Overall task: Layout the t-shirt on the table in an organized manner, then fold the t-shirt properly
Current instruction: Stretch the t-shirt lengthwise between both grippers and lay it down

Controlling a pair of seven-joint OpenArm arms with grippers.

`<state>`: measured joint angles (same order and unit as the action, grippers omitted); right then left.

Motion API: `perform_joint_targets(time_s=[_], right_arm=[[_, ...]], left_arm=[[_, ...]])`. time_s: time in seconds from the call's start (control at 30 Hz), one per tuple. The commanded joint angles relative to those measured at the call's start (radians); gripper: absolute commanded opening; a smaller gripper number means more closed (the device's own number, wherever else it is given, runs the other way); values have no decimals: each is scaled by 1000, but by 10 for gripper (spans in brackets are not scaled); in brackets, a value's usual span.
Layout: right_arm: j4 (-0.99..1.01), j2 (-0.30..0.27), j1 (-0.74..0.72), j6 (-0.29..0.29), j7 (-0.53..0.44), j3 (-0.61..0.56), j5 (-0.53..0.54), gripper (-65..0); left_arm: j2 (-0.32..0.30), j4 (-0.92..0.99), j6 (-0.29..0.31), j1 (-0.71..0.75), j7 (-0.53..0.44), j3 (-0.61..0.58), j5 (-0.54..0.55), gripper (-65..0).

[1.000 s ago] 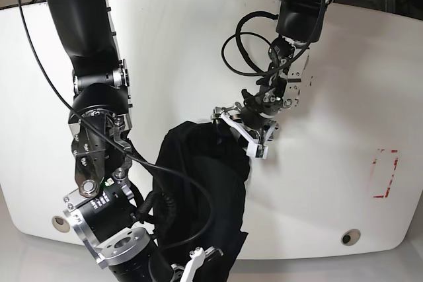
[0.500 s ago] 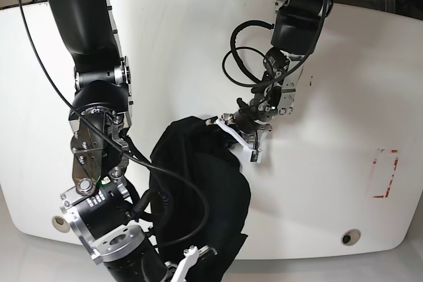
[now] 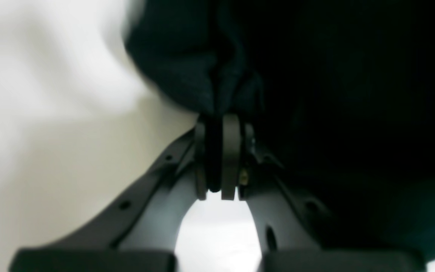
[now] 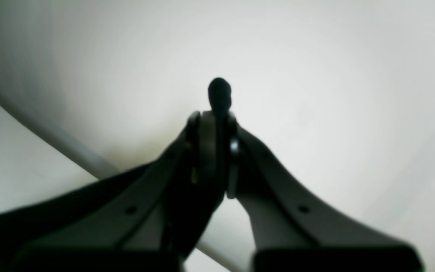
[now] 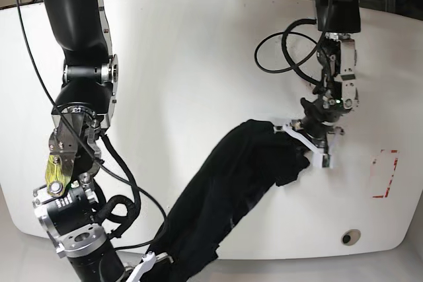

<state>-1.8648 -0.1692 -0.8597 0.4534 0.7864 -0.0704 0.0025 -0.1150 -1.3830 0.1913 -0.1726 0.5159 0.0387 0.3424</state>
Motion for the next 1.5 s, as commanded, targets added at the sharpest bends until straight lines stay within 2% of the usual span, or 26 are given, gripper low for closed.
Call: perform_joint_targets(time_s=[0.0, 0.3, 0.53, 0.6, 0.77, 0.83, 0.97, 1.27, 1.47], right_arm=[[27, -16, -40, -9, -31, 28, -11, -637], [247, -60, -72, -9, -61, 108, -6, -637], [337, -88, -115, -9, -89, 146, -11, -637], [344, -99, -111, -9, -88, 156, -11, -637], [339, -117, -63, -12, -84, 160, -11, -637], [327, -129, -36, -14, -84, 162, -6, -637], [276, -138, 81, -15, -83, 203, -9, -637], [173, -134, 400, -11, -57, 326, -6, -637], [121, -83, 647, -11, -57, 424, -6, -637]], left_arm=[[-42, -111, 9, -9, -7, 36, 16, -650], [-150, -309, 9, -5, 66, 174, 16, -650], [-168, -408, 10, -35, 129, 292, 16, -650], [-185, -418, 32, -40, 166, 324, 16, -650], [-183, -418, 116, -34, 209, 359, 16, -650], [-182, -414, 132, -29, 221, 359, 16, -650], [-156, -405, 158, 26, 231, 366, 10, -650], [-154, -333, 202, 120, 231, 366, 10, -650], [-165, -281, 239, 187, 231, 366, 8, -650]])
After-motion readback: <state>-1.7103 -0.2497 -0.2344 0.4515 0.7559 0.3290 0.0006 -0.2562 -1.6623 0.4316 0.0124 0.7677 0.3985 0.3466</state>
